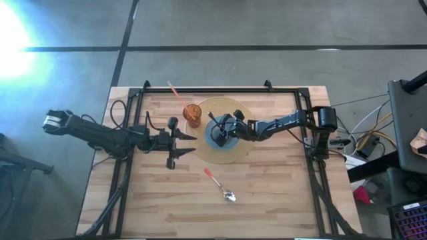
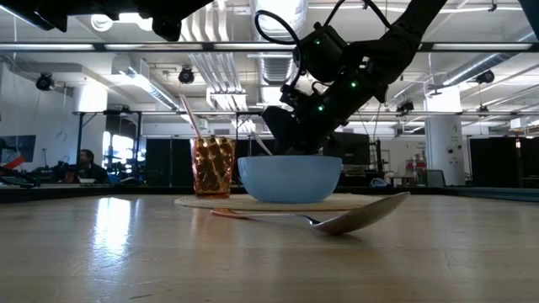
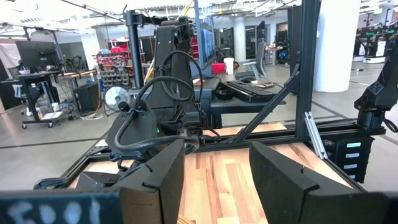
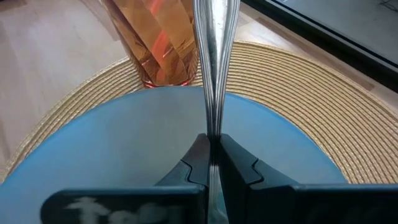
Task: Pick & Place Utensil
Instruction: Put the silver fork into the blue bowl on the brown mat, then put the orange spoon into the blue bowl on the brown mat
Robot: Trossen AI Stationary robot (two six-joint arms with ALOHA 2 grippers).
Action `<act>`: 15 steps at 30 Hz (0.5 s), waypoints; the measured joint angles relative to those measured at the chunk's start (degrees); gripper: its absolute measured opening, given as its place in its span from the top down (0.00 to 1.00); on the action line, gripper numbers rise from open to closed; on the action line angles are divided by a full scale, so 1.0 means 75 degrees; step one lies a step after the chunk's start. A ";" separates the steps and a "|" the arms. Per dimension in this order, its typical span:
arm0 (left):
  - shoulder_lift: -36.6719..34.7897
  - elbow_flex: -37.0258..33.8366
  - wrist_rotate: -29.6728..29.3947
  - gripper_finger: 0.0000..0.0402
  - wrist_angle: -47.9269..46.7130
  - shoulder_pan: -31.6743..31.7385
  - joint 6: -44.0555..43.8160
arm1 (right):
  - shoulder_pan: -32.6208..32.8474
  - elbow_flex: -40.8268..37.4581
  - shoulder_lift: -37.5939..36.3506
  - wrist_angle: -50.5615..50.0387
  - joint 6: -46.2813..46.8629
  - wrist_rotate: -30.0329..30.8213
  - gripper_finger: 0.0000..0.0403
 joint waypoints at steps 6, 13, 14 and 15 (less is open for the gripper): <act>0.0000 0.0000 0.0000 0.57 0.0001 0.0001 0.0002 | 0.0000 0.0062 0.0000 -0.0181 0.0175 -0.0012 0.92; 0.0000 0.0000 0.0000 0.57 0.0001 0.0003 0.0001 | 0.0003 0.0064 0.0000 -0.0184 0.0195 -0.0012 0.84; 0.0000 0.0000 0.0000 0.57 0.0000 0.0000 0.0001 | 0.0003 0.0064 0.0000 -0.0181 0.0195 -0.0012 0.84; 0.0000 0.0000 0.0000 0.57 0.0000 0.0000 0.0000 | 0.0003 0.0064 0.0000 -0.0181 0.0195 -0.0011 0.84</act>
